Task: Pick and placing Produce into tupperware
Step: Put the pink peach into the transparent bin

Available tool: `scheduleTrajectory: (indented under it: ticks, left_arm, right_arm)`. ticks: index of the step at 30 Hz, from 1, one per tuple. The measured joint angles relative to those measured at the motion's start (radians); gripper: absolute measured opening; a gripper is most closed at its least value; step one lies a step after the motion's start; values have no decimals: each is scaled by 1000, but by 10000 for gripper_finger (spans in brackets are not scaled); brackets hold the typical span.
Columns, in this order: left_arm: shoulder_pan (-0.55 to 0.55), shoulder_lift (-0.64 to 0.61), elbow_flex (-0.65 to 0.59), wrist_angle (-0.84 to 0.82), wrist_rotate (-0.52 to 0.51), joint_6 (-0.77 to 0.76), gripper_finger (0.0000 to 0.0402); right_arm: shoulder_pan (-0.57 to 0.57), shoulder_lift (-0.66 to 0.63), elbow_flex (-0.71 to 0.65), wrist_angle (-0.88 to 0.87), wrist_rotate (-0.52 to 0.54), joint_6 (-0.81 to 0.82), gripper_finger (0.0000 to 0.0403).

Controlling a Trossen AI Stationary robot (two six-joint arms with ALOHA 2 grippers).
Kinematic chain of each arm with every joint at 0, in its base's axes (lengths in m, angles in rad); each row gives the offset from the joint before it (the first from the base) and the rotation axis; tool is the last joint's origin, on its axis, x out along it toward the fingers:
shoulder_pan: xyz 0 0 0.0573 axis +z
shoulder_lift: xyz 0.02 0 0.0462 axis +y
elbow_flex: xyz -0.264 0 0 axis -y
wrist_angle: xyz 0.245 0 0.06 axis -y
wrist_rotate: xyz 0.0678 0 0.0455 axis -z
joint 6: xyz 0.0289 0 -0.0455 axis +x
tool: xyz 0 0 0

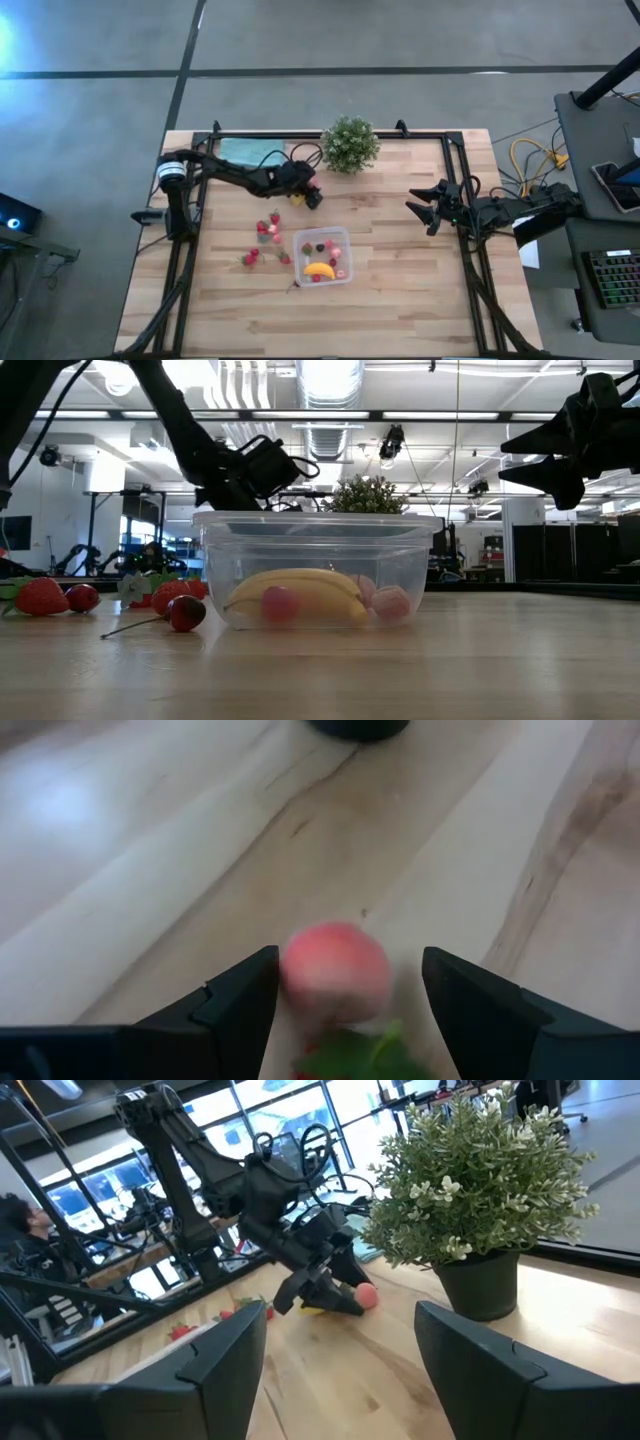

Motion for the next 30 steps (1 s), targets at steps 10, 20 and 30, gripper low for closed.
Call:
scheduleTrajectory:
  ticks: [10, 20, 30]
  left_arm:
    - [1, -1, 24, -65, -1, 95, 231]
    - [2, -1, 35, -76, -1, 94, 157]
    - [1, -1, 39, -76, 0, 94, 119]
  right_arm:
    - [0, 0, 0, 0, 0, 0, 253]
    - [0, 0, 0, 0, 0, 0, 249]
    - [0, 0, 0, 0, 0, 0, 249]
